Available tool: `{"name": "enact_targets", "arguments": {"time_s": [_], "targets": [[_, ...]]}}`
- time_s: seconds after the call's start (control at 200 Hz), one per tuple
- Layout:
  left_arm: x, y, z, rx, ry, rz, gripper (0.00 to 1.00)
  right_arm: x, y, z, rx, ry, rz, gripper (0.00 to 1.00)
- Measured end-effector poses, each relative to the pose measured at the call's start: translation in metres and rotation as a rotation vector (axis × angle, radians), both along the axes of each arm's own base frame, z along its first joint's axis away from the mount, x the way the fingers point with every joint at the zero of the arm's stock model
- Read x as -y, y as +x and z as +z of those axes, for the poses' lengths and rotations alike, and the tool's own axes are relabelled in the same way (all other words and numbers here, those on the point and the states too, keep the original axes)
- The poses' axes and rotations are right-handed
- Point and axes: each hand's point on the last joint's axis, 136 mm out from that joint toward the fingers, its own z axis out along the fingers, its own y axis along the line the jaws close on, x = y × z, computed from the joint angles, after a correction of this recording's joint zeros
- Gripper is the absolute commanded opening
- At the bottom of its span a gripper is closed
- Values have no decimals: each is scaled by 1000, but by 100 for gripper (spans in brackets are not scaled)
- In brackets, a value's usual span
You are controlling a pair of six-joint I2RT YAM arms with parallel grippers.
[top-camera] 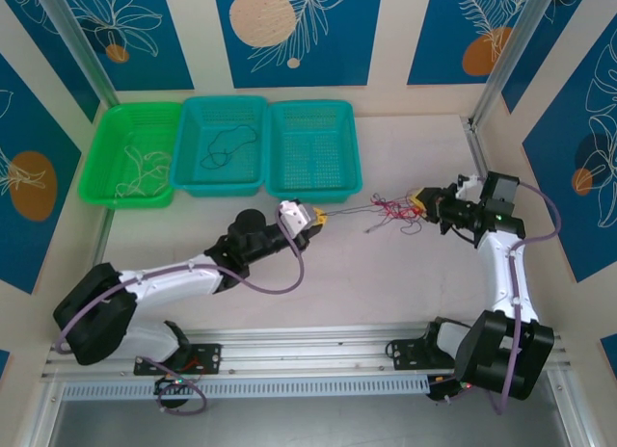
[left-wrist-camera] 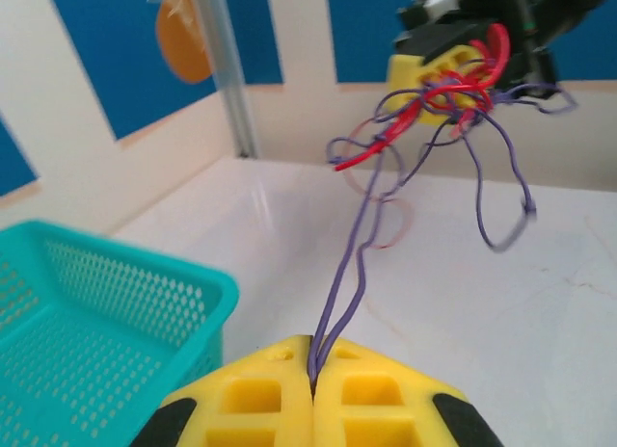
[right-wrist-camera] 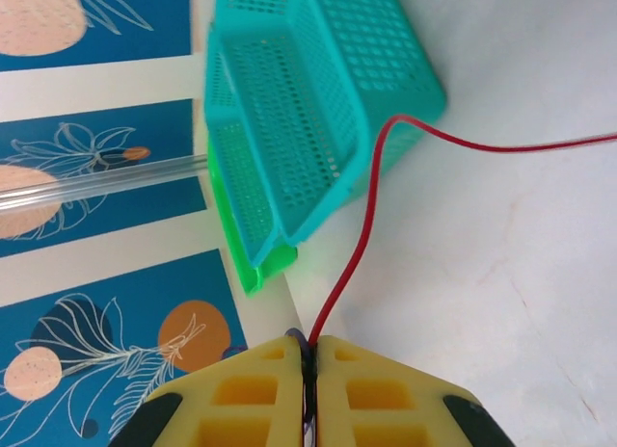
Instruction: Untangle the cables
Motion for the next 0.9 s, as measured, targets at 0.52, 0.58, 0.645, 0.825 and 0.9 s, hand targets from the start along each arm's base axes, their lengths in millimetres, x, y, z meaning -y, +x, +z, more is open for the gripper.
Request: {"name": "enact_targets", "arguments": {"time_s": [0.52, 0.58, 0.645, 0.825, 0.9], "targets": [[-172, 28, 33, -247, -261, 480, 0, 61, -4, -33, -108, -85, -288, 0], [-176, 25, 31, -260, -256, 487, 0, 61, -5, -31, -102, -89, -289, 0], [-183, 25, 24, -289, -240, 515, 0, 66, -6, -32, -112, -91, -311, 0], [-268, 50, 2, -408, -295, 854, 0, 124, -21, -43, -159, -66, -582, 0], [-284, 50, -6, -455, -321, 911, 0, 124, -25, -46, -171, -61, -611, 0]]}}
